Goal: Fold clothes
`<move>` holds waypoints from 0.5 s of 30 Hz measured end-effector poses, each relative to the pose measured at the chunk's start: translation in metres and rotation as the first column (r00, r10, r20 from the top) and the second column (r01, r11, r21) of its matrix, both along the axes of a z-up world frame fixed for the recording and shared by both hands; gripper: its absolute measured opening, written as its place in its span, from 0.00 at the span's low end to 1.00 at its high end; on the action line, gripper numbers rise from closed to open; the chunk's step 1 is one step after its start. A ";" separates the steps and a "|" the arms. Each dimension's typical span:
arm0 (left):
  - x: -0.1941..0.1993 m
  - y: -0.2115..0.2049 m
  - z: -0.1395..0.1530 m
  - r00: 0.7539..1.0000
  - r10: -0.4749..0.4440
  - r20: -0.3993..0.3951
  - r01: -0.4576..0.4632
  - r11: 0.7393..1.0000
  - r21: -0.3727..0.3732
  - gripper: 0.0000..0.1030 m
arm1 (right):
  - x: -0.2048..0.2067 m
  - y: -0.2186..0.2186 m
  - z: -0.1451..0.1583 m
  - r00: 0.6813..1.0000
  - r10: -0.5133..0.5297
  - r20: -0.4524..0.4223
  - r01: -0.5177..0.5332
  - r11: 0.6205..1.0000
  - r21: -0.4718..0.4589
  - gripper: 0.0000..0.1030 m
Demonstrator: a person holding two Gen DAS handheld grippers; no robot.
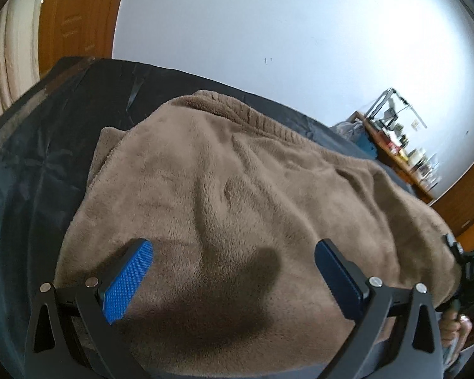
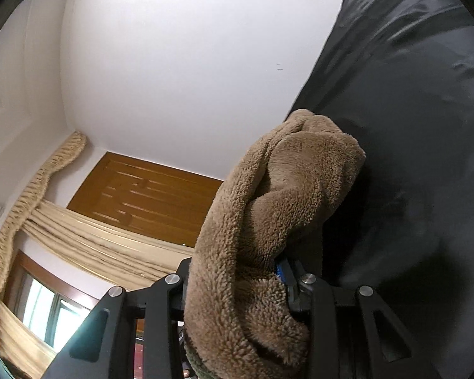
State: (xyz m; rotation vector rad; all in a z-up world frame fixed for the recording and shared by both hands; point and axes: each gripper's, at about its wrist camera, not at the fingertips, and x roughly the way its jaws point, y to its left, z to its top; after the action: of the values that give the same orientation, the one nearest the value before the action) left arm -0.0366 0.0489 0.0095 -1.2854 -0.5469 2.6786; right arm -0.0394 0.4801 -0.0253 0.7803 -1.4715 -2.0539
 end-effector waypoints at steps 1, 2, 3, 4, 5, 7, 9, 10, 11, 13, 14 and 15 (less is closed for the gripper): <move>0.000 -0.004 0.004 1.000 -0.003 0.000 0.003 1.000 0.012 1.00 | -0.001 -0.003 0.003 1.000 0.004 -0.008 -0.004 1.000 -0.013 0.36; 0.001 -0.009 0.007 1.000 0.002 -0.007 -0.002 1.000 0.006 1.00 | -0.002 -0.006 0.006 1.000 0.007 -0.016 -0.007 1.000 -0.025 0.36; 0.001 -0.014 0.011 1.000 0.008 -0.014 -0.008 1.000 0.000 1.00 | -0.003 -0.010 0.009 1.000 0.011 -0.025 -0.012 0.999 -0.036 0.36; 0.001 -0.019 0.014 1.000 0.013 -0.021 -0.013 1.000 -0.006 1.00 | -0.004 -0.015 0.014 0.999 0.018 -0.035 -0.019 0.999 -0.034 0.36; 0.002 -0.024 0.018 0.999 0.019 -0.029 -0.019 1.000 -0.012 1.00 | -0.004 -0.020 0.019 0.999 0.025 -0.045 -0.027 0.999 -0.033 0.36; 0.003 -0.039 0.021 0.998 0.040 -0.038 -0.041 0.999 -0.007 1.00 | -0.005 -0.031 0.029 0.997 0.040 -0.065 -0.042 0.999 -0.030 0.36; 0.002 -0.053 0.016 0.998 0.062 -0.024 -0.061 0.998 0.033 1.00 | -0.006 -0.041 0.039 0.995 0.054 -0.085 -0.056 0.998 -0.025 0.36; 0.001 -0.061 0.013 0.997 0.073 -0.017 -0.072 0.996 0.053 1.00 | -0.012 -0.050 0.043 0.994 0.064 -0.093 -0.066 0.998 -0.016 0.36; 0.001 -0.067 0.009 0.996 0.085 -0.006 -0.084 0.994 0.067 1.00 | -0.015 -0.059 0.050 0.992 0.078 -0.103 -0.079 0.997 -0.007 0.36; 0.002 -0.079 0.002 0.994 0.105 0.011 -0.105 0.991 0.088 1.00 | -0.020 -0.075 0.061 0.987 0.104 -0.121 -0.104 0.995 0.006 0.36; 0.003 -0.084 -0.001 0.993 0.113 0.016 -0.114 0.989 0.094 1.00 | -0.022 -0.085 0.067 0.984 0.119 -0.131 -0.118 0.993 0.013 0.36; 0.003 -0.089 -0.003 0.992 0.121 0.022 -0.122 0.987 0.100 1.00 | -0.025 -0.096 0.072 0.981 0.136 -0.139 -0.135 0.991 0.016 0.36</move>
State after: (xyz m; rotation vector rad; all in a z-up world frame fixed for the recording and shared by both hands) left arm -0.0334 -0.0404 0.0061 -1.2865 -0.7765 2.6990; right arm -0.0643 0.3845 0.0465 0.7034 -1.2997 -1.9692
